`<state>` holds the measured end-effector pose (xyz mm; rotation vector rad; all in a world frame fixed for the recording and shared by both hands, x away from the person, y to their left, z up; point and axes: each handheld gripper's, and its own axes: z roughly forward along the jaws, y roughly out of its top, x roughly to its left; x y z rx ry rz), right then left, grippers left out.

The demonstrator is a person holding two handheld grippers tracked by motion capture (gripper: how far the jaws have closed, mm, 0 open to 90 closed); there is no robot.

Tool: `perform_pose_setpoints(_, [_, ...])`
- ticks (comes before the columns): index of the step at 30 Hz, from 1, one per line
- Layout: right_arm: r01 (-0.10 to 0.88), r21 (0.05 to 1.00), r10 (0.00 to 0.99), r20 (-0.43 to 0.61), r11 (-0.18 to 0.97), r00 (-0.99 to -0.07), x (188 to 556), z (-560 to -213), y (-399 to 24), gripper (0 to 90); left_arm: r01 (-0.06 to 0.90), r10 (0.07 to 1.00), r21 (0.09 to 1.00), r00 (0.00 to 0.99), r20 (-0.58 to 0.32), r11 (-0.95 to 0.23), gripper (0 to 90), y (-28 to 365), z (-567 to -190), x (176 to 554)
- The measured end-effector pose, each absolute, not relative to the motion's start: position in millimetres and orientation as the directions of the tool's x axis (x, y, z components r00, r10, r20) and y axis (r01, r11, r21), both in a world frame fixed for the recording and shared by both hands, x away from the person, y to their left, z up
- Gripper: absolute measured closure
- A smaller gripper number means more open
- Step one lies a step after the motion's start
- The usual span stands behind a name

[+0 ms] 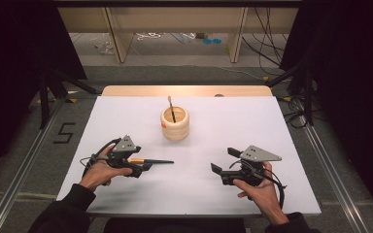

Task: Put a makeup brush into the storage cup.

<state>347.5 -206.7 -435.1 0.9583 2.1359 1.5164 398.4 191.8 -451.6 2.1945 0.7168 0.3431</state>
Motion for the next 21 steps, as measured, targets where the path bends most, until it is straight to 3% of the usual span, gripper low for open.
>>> perform_pose_setpoints(6, [0.321,0.924,0.691,0.093,0.208,-0.717,347,-435,-204,15.8,0.399,0.578,0.717,0.816,0.006,-0.571,22.9,195,-454,409])
perform_pose_setpoints(15, [0.326,0.920,0.684,0.095,0.218,-0.723,348,-437,-202,15.9,0.365,0.504,0.578,0.859,0.094,-0.730,25.7,185,-449,420])
perform_pose_setpoints(21, [0.336,0.913,0.686,0.092,0.231,-0.722,347,-436,-203,16.0,0.357,0.463,0.533,0.883,0.073,-0.767,28.6,176,-451,427])
